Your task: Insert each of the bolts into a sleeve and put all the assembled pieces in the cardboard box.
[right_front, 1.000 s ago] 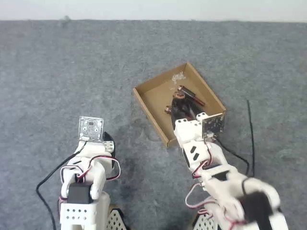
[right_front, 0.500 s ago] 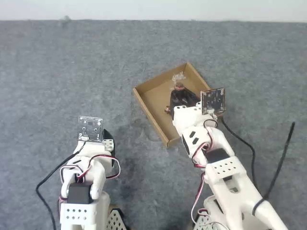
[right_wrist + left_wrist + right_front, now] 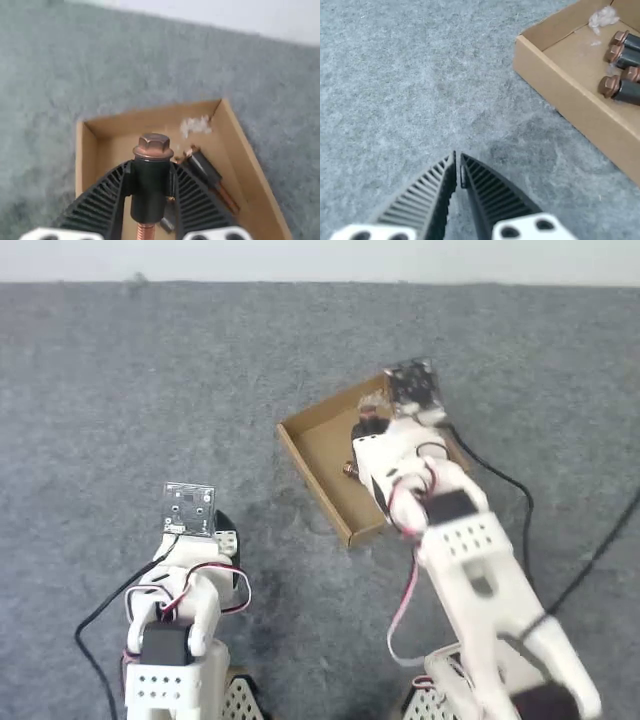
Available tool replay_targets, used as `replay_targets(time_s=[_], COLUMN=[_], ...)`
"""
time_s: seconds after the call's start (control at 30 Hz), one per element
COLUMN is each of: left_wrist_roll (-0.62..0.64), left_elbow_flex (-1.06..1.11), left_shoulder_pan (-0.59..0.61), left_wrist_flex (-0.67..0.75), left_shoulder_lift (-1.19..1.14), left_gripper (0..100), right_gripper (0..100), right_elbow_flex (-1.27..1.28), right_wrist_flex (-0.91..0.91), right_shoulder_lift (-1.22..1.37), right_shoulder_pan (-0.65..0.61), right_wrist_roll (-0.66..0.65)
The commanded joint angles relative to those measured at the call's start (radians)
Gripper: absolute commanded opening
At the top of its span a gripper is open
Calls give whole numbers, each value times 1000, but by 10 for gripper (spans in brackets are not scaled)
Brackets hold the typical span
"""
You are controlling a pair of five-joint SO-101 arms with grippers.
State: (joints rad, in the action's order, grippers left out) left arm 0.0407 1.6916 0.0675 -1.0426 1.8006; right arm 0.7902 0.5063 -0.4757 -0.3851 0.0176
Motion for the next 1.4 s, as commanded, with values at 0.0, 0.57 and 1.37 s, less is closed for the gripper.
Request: replay_targets(time_s=[0.0,0.57,1.37], left_wrist_roll=[-11,-69,-71], left_elbow_flex=[-4,-7,-7], left_shoulder_pan=[-5,3,3], left_wrist_flex=[-104,-100,-100], left_shoulder_lift=[25,21,21], left_gripper=[11,11,11], right_gripper=[6,9,18], right_elbow_flex=[-152,-221,-98], right_wrist_flex=[35,87,88], right_shoulder_lift=[93,383,166], right_shoulder_pan=[15,-84,-99], right_wrist_roll=[-25,-250,-245])
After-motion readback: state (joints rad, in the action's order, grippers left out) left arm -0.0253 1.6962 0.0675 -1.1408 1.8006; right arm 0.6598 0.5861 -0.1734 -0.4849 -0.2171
